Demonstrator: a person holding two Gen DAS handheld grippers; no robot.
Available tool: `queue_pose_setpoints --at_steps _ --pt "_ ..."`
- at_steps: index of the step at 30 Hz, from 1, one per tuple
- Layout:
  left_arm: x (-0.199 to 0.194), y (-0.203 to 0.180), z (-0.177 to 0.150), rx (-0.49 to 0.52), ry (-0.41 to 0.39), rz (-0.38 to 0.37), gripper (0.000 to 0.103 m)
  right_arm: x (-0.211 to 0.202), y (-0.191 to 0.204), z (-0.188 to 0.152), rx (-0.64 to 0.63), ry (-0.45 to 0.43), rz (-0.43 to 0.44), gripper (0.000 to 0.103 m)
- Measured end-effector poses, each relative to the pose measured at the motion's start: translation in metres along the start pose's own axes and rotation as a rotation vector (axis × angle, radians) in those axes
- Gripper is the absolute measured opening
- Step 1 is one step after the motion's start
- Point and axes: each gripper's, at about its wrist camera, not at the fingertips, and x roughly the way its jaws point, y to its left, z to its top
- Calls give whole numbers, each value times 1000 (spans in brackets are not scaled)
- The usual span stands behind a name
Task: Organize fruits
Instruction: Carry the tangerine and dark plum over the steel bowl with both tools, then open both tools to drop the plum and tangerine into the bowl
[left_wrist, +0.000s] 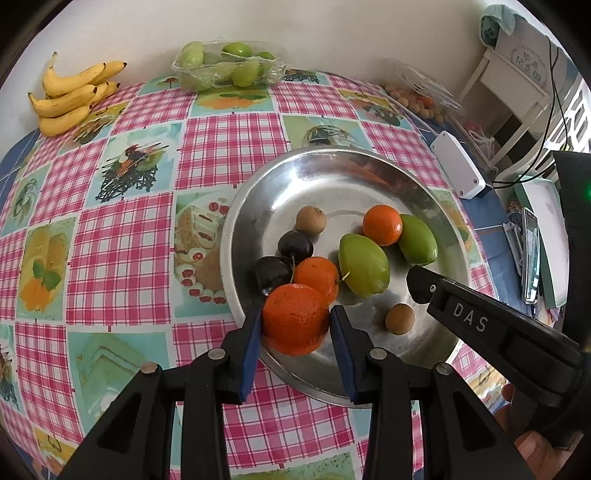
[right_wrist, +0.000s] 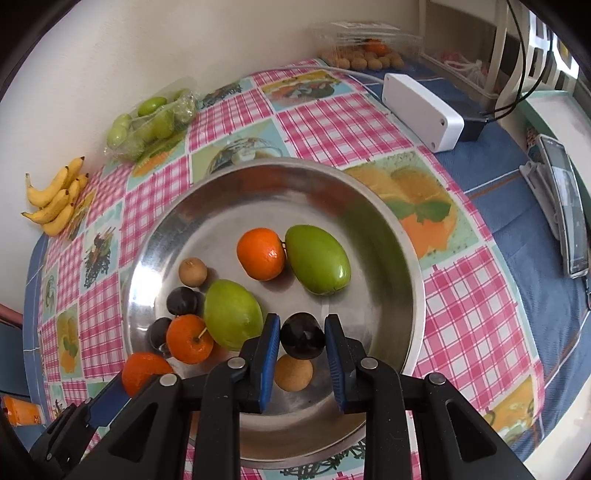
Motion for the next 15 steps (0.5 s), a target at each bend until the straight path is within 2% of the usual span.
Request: queue_pose_setpoints --at_steps 15 --pt "4 2 0 2 12 -7 39 8 4 0 -10 19 -7 27"
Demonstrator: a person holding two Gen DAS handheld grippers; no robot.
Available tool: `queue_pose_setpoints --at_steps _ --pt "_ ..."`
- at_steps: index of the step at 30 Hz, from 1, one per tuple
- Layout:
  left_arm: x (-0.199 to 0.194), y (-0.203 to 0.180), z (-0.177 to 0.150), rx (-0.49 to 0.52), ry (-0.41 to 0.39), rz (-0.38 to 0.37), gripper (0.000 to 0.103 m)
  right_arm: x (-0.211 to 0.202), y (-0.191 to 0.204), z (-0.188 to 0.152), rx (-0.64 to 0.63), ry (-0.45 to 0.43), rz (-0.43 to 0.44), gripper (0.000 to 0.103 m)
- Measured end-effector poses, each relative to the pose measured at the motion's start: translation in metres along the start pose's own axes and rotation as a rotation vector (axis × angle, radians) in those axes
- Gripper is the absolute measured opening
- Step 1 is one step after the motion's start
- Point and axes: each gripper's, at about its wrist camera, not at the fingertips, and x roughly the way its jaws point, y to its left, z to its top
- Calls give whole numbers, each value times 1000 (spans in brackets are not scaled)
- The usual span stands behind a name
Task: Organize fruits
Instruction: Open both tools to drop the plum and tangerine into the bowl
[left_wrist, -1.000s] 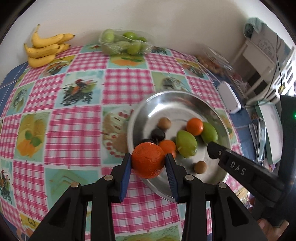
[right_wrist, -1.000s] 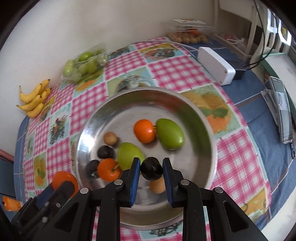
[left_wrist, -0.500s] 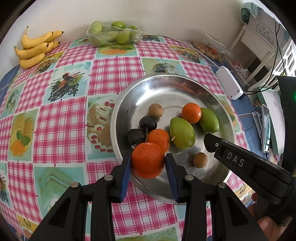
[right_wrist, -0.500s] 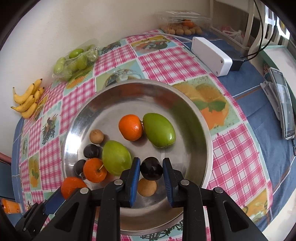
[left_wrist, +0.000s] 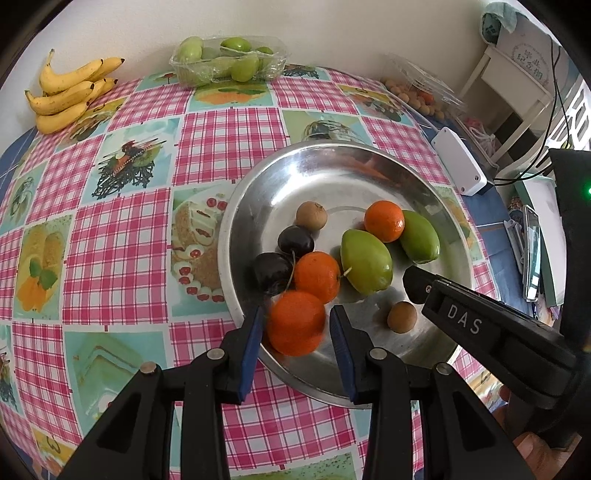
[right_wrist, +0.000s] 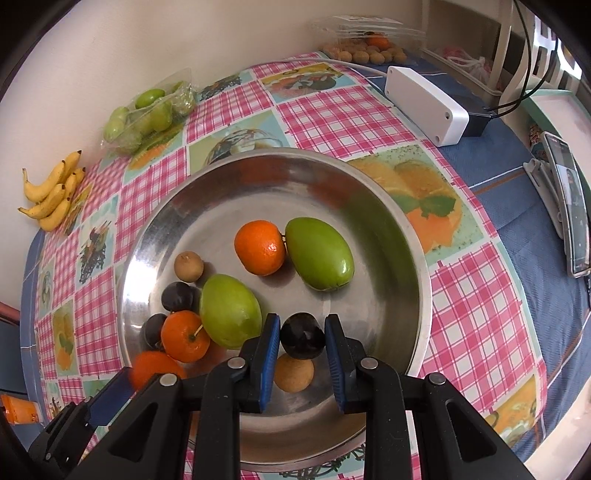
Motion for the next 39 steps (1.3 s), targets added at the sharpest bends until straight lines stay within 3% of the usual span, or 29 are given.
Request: queue_pose_setpoints --at_steps 13,16,18,23,27,32,36,39 --pt "-13 14 3 -51 -30 -1 39 0 2 4 -15 -11 -9 29" --pt "-16 24 4 -92 -36 15 39 -1 2 4 -15 -14 -10 35" --pt "-18 32 5 -121 -41 17 40 -2 1 4 -17 -19 -12 48" --pt "-23 50 7 -194 -65 30 40 -7 2 5 -24 -40 -7 51" --pt "-22 70 7 -249 -61 78 51 -14 5 7 -33 -70 -3 53" --pt "-15 89 6 -297 -39 137 51 -22 21 6 -92 -93 9 53" --pt "-14 102 4 -324 -31 191 59 -22 39 3 -146 -96 11 57" --pt "-12 111 3 -335 -23 217 60 -21 52 1 -186 -90 15 58"
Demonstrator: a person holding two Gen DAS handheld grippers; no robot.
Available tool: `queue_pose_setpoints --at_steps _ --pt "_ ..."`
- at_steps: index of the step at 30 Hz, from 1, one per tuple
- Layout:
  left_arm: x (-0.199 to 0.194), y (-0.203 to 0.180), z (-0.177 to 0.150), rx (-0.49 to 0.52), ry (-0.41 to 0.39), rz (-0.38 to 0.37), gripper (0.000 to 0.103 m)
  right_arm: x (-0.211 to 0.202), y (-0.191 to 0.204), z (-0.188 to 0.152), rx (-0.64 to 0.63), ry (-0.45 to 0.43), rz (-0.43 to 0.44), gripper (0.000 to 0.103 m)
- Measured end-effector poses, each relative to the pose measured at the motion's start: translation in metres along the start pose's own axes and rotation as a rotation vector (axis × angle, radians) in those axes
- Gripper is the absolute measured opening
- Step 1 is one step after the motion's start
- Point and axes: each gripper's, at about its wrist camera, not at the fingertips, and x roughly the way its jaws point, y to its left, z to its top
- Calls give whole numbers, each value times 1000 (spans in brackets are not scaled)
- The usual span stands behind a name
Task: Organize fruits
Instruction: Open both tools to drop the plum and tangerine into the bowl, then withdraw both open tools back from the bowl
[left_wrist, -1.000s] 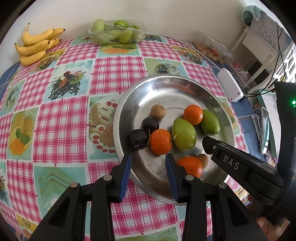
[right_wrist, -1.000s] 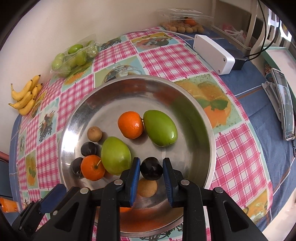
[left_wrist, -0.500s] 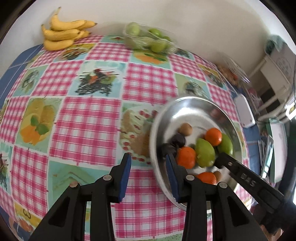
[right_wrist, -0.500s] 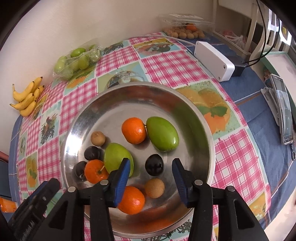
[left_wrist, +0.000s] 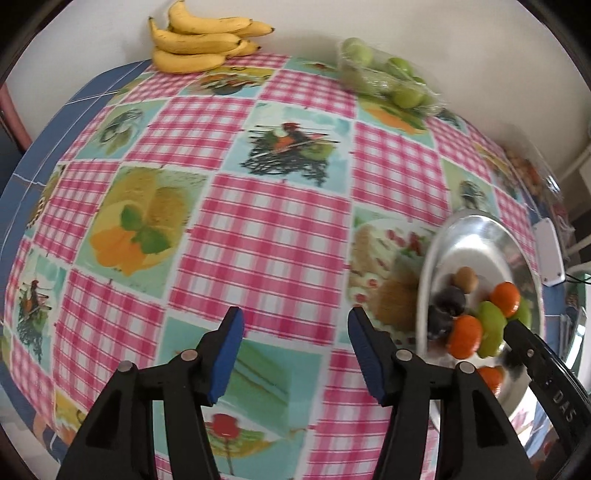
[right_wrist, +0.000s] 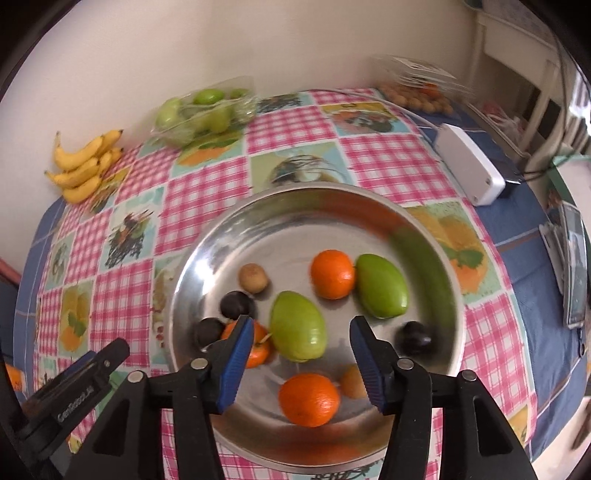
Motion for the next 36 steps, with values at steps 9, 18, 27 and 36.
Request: queue_pose_setpoints --at_steps 9,18,27,36 --pt "2 11 3 -12 -3 34 68 2 14 -2 -40 1 1 69" --pt "1 22 5 -44 -38 108 88 4 19 0 -70 -14 -20 95" --pt "4 26 5 -48 -33 125 90 9 23 -2 -93 -2 -17 103" --pt "2 28 6 -50 -45 86 98 9 25 -2 -119 -12 -22 103"
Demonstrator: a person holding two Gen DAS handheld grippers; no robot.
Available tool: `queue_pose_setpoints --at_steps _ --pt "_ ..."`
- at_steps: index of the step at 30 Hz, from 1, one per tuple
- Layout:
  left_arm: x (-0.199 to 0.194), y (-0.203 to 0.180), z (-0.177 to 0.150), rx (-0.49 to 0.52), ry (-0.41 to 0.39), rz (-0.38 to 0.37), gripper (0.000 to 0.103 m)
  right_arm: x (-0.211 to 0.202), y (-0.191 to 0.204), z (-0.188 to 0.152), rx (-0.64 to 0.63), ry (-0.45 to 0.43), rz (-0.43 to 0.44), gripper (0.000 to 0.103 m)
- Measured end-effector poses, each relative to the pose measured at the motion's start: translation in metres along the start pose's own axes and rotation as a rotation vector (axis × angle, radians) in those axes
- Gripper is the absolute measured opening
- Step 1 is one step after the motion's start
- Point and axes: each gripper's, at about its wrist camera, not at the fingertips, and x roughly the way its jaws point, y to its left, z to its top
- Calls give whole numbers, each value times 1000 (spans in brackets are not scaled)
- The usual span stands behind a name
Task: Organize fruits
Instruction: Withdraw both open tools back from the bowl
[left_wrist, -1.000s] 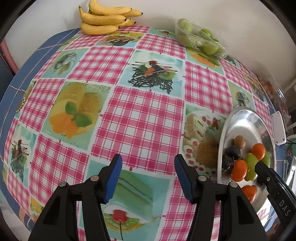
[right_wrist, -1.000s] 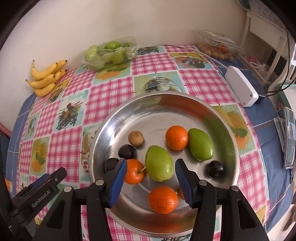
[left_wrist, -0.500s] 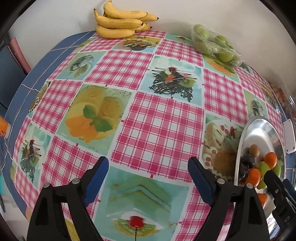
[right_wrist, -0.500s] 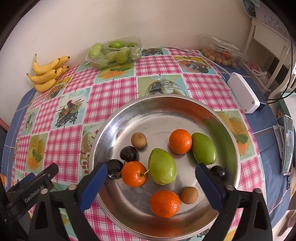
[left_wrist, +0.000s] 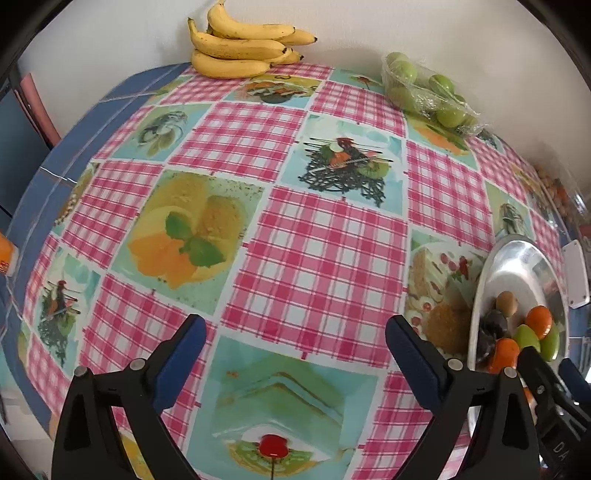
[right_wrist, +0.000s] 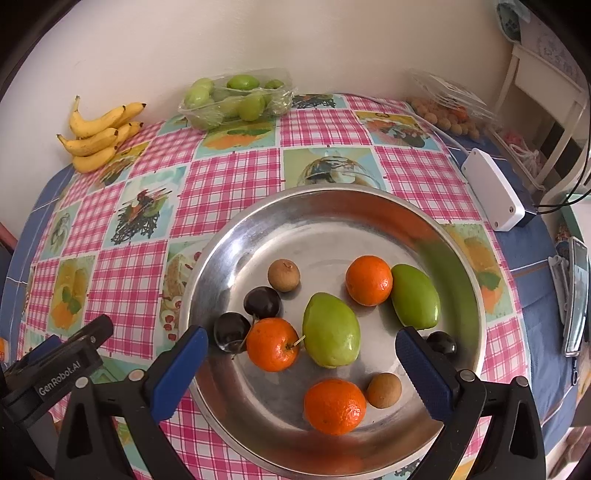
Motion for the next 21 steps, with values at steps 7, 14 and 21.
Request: queue_pose_setpoints --at_steps 7,14,21 --pt "-15 -5 0 49 -75 75 98 -5 -1 -2 17 -12 23 103" --pt "-34 5 -6 53 -145 119 98 -16 3 -8 34 -18 43 103" --pt "-47 16 -22 81 -135 166 98 -30 16 -24 22 -26 58 103"
